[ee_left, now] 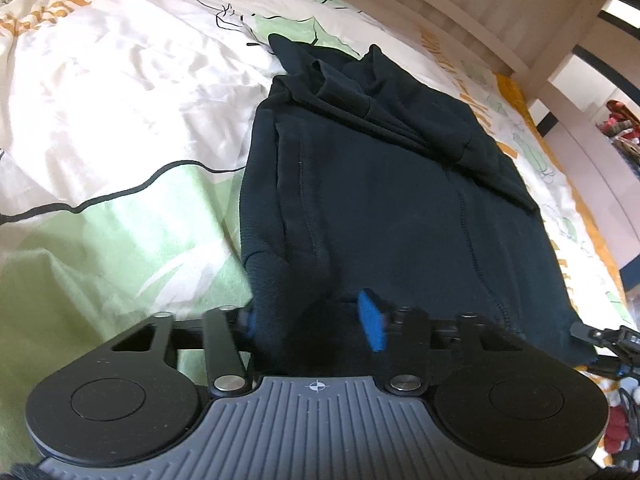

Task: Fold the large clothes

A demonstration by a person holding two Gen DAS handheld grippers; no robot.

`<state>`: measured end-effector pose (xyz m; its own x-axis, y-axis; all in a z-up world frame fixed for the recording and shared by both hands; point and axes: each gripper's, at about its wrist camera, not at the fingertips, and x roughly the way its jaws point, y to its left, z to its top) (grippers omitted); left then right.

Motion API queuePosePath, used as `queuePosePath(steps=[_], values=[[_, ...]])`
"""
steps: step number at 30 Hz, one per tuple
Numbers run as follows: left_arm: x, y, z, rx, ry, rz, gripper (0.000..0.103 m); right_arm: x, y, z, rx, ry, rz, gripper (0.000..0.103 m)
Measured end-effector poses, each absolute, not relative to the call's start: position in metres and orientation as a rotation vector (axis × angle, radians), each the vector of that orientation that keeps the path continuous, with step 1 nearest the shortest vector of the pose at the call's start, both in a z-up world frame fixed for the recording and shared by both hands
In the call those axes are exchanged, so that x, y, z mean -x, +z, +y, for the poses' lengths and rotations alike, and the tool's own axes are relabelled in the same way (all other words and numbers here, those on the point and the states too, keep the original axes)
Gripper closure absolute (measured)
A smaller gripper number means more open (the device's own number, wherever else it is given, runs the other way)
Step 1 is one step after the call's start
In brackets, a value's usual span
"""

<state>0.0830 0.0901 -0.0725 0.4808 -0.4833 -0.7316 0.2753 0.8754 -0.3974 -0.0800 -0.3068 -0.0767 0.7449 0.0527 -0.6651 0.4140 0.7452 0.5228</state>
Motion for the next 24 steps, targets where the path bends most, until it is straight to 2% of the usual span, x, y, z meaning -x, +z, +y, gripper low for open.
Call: queuePosePath(steps=[4,6,7,18,24], values=[[-0.083,-0.071,0.090,0.248,-0.460,0.947,0.082,0.079,-0.078,-0.307,-0.703,-0.246,0.735,0.066],[-0.081,-0.070,0.093,0.259,-0.449,0.930,0.092,0.079,-0.078,-0.306,-0.698,-0.252,0.735,0.076],[-0.081,-0.069,0.095,0.276,-0.451,0.922,0.093,0.079,-0.077,-0.306,-0.694,-0.255,0.729,0.079],[-0.089,-0.041,0.109,0.526,-0.468,0.835,0.093,0.093,-0.044,-0.321,-0.833,-0.148,0.485,0.090],[-0.126,-0.002,0.101,0.602,-0.506,0.742,0.093,0.071,-0.016,-0.339,-0.877,-0.093,0.382,0.090]])
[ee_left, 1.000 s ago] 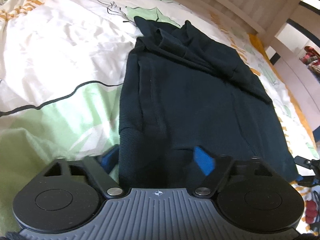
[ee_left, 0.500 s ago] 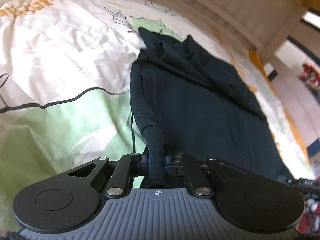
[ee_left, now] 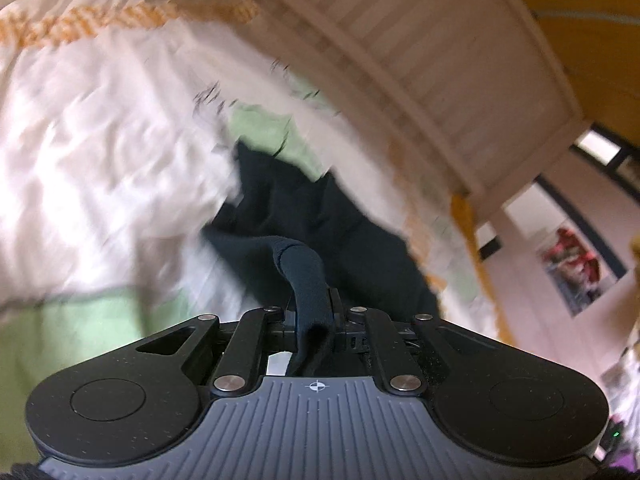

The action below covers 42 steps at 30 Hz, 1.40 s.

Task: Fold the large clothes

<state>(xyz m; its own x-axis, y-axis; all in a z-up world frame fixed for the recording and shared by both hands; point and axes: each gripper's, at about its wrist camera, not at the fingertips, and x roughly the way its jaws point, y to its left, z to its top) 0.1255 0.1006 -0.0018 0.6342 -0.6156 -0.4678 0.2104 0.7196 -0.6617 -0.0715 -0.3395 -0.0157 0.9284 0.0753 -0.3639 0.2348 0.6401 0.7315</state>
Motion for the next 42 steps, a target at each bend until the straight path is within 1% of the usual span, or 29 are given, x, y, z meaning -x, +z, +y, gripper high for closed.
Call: queuePosePath(steps=[5,9,15,20,22,23,24,27,29,30,31,32,33,34,37,42], values=[[-0.178,0.023,0.084,0.625,-0.518,0.664,0.093,0.031,0.010,-0.356,-0.851,-0.080,0.317,0.090],[-0.227,0.024,0.063,0.645,-0.515,0.643,0.093,-0.014,0.023,-0.374,-0.824,-0.087,0.282,0.090],[-0.295,0.004,0.033,0.608,-0.444,0.651,0.093,-0.090,0.026,-0.399,-0.724,-0.157,0.294,0.090],[-0.344,-0.028,0.013,0.548,-0.383,0.723,0.092,-0.153,-0.002,-0.426,-0.707,-0.246,0.367,0.090],[-0.358,-0.044,0.006,0.529,-0.353,0.760,0.087,-0.175,-0.018,-0.429,-0.657,-0.282,0.430,0.090],[-0.363,-0.050,0.007,0.537,-0.348,0.776,0.087,-0.183,-0.025,-0.430,-0.642,-0.293,0.453,0.089],[-0.368,-0.057,0.007,0.553,-0.349,0.790,0.086,-0.188,-0.031,-0.432,-0.640,-0.305,0.469,0.088],[-0.377,-0.072,0.010,0.593,-0.354,0.828,0.080,-0.193,-0.045,-0.438,-0.680,-0.330,0.488,0.087],[-0.378,-0.072,0.011,0.587,-0.367,0.838,0.070,-0.190,-0.049,-0.439,-0.692,-0.320,0.480,0.084],[-0.378,-0.070,0.011,0.576,-0.377,0.829,0.047,-0.190,-0.048,-0.439,-0.683,-0.319,0.475,0.076],[-0.375,-0.065,0.012,0.560,-0.378,0.800,0.012,-0.190,-0.046,-0.437,-0.667,-0.322,0.466,0.053],[-0.372,-0.059,0.013,0.542,-0.364,0.758,0.001,-0.186,-0.041,-0.435,-0.638,-0.332,0.446,0.042],[-0.367,-0.050,0.016,0.521,-0.342,0.703,0.000,-0.186,-0.038,-0.435,-0.615,-0.339,0.425,0.017],[-0.365,-0.043,0.017,0.505,-0.328,0.675,0.000,-0.184,-0.032,-0.434,-0.595,-0.343,0.401,0.013],[-0.355,-0.022,0.018,0.455,-0.332,0.637,0.000,-0.175,-0.016,-0.429,-0.528,-0.354,0.363,0.013],[-0.321,-0.003,-0.014,0.199,-0.381,0.628,0.000,-0.167,0.001,-0.391,-0.329,-0.303,0.369,0.013]])
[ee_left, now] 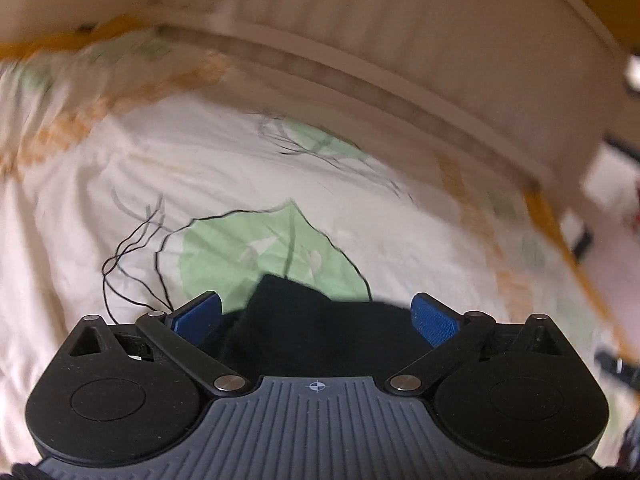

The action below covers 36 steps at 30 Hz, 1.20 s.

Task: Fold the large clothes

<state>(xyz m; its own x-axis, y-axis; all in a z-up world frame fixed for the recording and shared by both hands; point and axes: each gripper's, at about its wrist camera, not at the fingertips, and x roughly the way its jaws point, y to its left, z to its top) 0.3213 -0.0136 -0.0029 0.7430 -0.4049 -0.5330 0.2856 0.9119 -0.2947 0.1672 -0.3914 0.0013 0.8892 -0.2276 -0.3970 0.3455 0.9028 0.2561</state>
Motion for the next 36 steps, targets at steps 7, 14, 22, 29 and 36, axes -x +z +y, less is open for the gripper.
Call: queuePosePath(steps=[7,14,22,29,36], values=[[-0.293,-0.031,-0.073,-0.049,-0.469,0.686,0.000,-0.186,-0.017,-0.316,-0.055,-0.158,0.489,0.010],[-0.319,-0.079,-0.074,-0.065,-0.386,0.767,0.000,-0.227,-0.054,-0.317,-0.047,-0.246,0.650,0.011],[-0.302,-0.099,-0.072,-0.071,-0.393,0.642,0.000,-0.226,-0.088,-0.325,-0.070,-0.281,0.561,0.000],[-0.303,-0.097,-0.078,-0.077,-0.379,0.640,0.000,-0.228,-0.088,-0.328,-0.083,-0.277,0.555,0.000],[-0.308,-0.076,-0.059,-0.035,-0.434,0.751,0.000,-0.227,-0.081,-0.335,-0.109,-0.246,0.581,0.000]])
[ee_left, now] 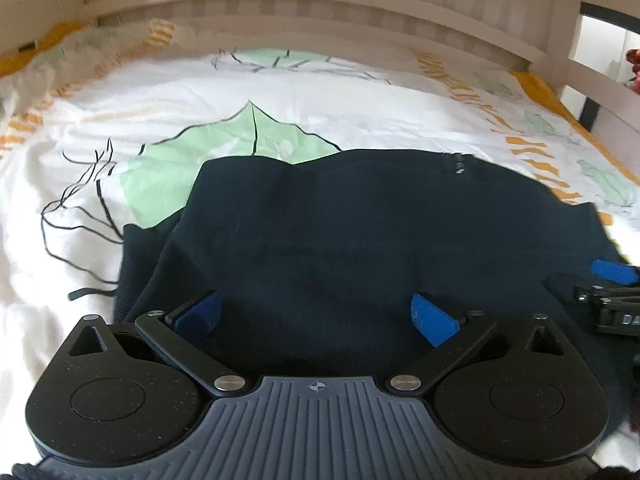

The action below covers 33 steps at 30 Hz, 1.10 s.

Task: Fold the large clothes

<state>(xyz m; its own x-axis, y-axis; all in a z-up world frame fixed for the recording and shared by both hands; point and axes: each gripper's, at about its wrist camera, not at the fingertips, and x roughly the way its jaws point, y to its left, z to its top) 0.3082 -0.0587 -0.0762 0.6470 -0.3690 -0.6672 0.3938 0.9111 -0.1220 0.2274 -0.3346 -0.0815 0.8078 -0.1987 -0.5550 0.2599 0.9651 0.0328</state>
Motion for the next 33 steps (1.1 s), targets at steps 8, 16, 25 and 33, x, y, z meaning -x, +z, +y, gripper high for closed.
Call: queuePosePath(steps=[8,16,25,33], values=[[-0.273,-0.059,0.023,0.110,-0.447,0.777,0.000,-0.163,-0.058,-0.346,-0.134,-0.161,0.559,0.001],[-0.263,-0.083,0.072,0.315,-0.442,0.927,0.000,-0.103,-0.056,-0.395,-0.327,-0.222,0.564,0.001],[-0.299,-0.094,0.047,0.324,-0.517,0.944,0.000,-0.111,-0.080,-0.411,-0.528,-0.080,0.614,0.000],[-0.334,-0.102,0.019,0.317,-0.557,0.939,0.000,-0.134,-0.089,-0.431,-0.688,-0.003,0.567,0.000]])
